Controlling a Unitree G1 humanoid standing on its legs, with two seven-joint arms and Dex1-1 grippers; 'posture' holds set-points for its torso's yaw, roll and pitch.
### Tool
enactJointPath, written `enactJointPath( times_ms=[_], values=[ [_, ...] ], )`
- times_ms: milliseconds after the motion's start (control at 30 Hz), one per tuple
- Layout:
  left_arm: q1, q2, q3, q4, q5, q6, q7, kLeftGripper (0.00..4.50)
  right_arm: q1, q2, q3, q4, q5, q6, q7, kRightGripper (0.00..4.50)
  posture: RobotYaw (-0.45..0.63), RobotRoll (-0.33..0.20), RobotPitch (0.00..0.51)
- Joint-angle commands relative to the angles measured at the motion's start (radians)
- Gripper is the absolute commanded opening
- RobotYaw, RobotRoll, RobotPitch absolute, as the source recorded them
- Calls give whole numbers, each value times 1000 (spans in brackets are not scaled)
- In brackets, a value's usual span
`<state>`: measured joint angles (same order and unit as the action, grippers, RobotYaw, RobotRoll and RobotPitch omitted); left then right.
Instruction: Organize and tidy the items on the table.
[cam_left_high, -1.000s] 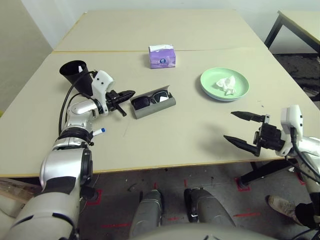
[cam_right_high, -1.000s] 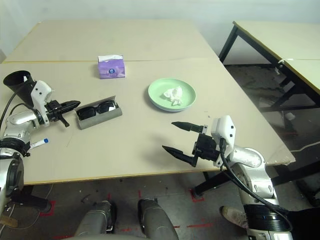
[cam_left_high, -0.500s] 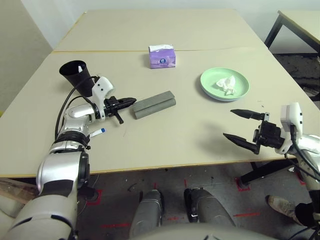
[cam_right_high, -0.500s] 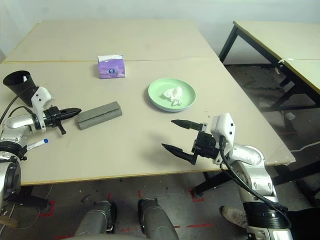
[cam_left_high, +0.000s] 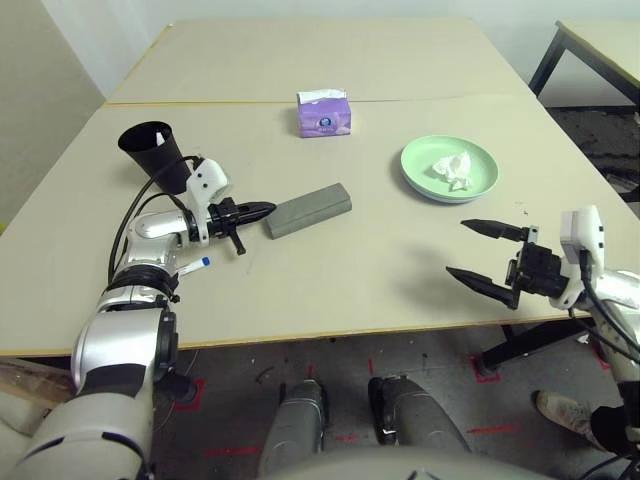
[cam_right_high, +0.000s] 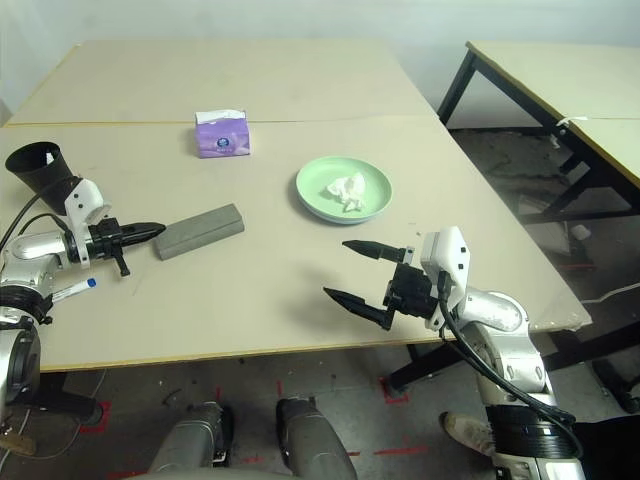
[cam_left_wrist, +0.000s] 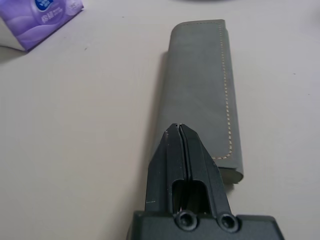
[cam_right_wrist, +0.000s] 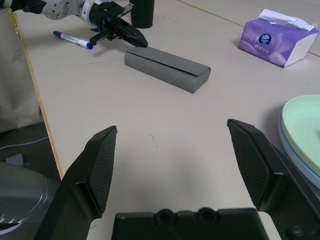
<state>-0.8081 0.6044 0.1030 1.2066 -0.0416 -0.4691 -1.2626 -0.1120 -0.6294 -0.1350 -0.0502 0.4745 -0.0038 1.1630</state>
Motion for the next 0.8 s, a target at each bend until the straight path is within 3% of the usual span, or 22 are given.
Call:
enactJointPath(
  times_ms=[33,800],
  values=[
    [35,3,-25,-2,11,1,-45,42,5,6,10,-7,7,3,-2,4500,-138,0,128],
    [116,53,-21,-76,-73,28,-304,42,0,14,21,0,2,-3,8,4500,-124,0,119]
  ],
)
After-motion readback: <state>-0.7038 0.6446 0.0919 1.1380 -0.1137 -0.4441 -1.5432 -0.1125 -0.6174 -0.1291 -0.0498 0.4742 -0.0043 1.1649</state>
